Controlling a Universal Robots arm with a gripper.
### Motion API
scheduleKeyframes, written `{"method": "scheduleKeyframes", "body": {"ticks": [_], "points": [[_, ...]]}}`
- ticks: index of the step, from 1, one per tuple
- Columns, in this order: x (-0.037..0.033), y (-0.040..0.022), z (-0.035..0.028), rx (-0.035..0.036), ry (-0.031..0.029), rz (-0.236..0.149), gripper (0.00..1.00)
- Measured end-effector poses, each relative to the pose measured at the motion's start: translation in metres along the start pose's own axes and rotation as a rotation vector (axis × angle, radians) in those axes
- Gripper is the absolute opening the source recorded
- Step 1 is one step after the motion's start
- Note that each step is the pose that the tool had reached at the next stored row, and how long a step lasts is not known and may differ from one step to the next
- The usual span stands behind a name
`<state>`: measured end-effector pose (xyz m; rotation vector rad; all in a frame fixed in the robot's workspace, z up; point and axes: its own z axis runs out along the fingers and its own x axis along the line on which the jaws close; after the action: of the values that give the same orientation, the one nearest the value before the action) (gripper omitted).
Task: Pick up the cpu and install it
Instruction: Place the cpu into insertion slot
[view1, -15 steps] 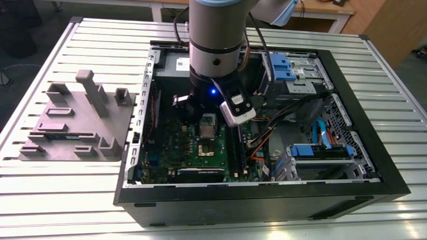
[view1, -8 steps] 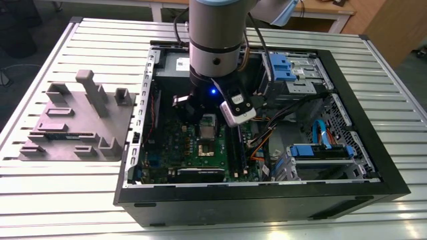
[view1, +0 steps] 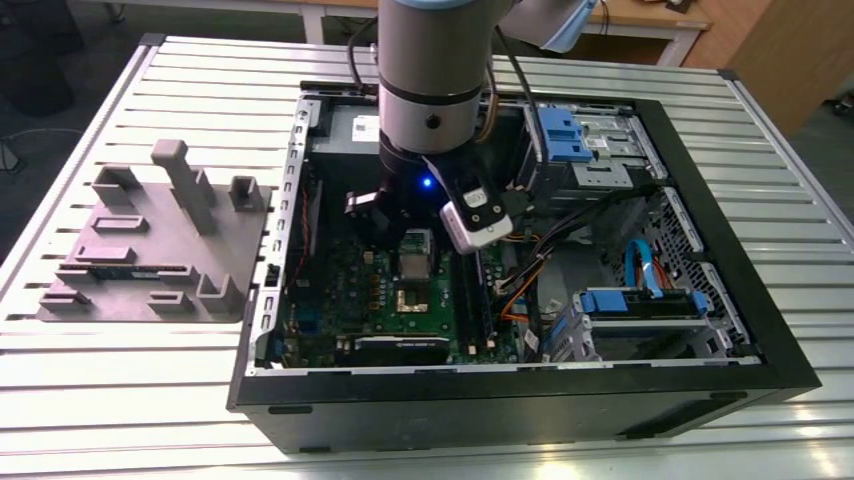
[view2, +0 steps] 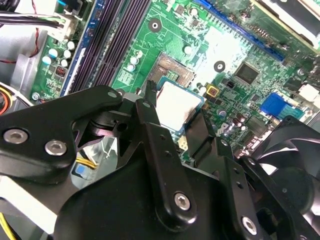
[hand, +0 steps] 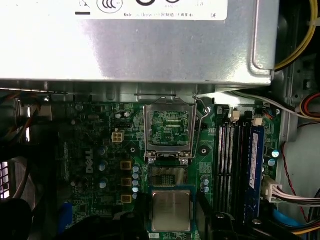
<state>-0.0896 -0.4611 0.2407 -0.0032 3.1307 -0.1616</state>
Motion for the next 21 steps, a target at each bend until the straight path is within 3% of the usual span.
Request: {"method": "scheduleKeyframes", "body": {"ticks": [21], "points": [[0.0, 0.0, 0.0, 0.0391, 0.0001, 0.0, 0.47]]}}
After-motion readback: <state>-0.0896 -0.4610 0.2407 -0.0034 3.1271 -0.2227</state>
